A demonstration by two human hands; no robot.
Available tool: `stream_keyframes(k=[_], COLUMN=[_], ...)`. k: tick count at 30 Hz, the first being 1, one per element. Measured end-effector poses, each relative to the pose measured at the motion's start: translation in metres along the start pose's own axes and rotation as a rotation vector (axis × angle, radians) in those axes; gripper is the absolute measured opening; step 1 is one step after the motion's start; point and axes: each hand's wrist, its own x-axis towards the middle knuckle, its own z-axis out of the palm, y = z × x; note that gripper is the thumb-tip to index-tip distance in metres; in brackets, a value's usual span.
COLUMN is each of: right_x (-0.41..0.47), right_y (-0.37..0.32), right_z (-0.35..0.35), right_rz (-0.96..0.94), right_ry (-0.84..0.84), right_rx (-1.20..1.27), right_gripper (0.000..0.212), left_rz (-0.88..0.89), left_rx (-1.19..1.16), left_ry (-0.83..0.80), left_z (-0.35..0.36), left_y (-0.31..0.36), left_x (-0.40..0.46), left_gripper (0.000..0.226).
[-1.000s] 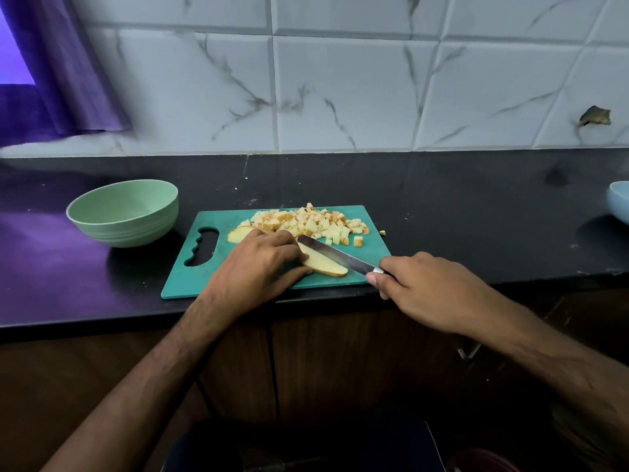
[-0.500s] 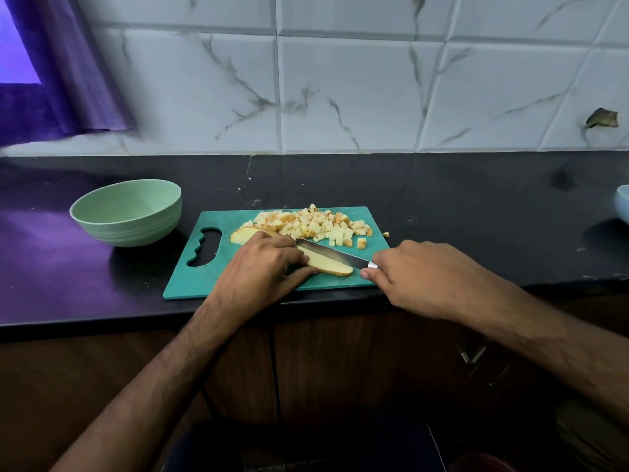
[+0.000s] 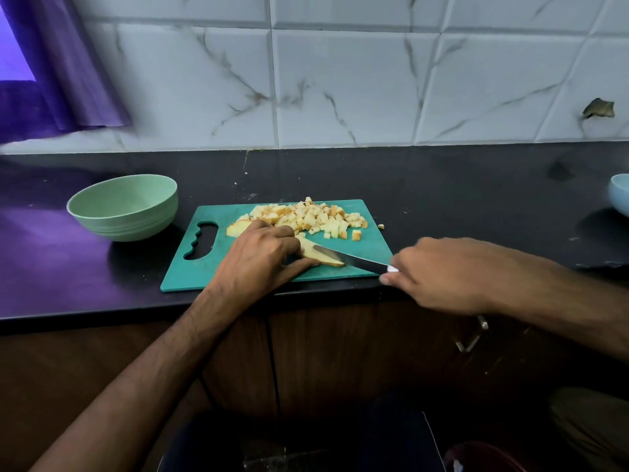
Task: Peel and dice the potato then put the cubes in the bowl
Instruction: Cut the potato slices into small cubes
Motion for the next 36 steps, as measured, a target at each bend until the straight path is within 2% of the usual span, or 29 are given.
stream_keyframes(k=[7,10,15,20,25,36], right_x=[-0.039,-0.044,-0.026,0.01,0.015,0.023], right_y=[0.02,0.022,0.01,0.01,0.007,-0.013], right_z=[0.011,0.024,0.034,0.03,0.018,0.016], right_rz=[0.052,0.09,0.096,0.1,0.062,-0.015], right_ry=[-0.011,0.063,0.146,0.175,0.201,0.222], right_rx=[-0.031,-0.056,-0.021,-0.011,0.07,-0.121], right_gripper=[0.043,0.044,0.041,0.04,0.041,0.04], left_rz=[-0.004,0.012,0.029,0.014,0.041,0.037], left_rx=[0.004,0.014,-0.001,-0.019,0.004,-0.017], left_ry=[0.009,0.026,0.047,0.054,0.084,0.052], left_z=[0.001,0.001,0.0,-0.001,0.0,-0.003], left_y=[0.001,0.0,0.001,0.002,0.004,0.003], left_x=[-0.002,-0.002,-0.004,-0.007,-0.006,-0.006], left_gripper=[0.053,0.043,0.034,0.04,0.03,0.029])
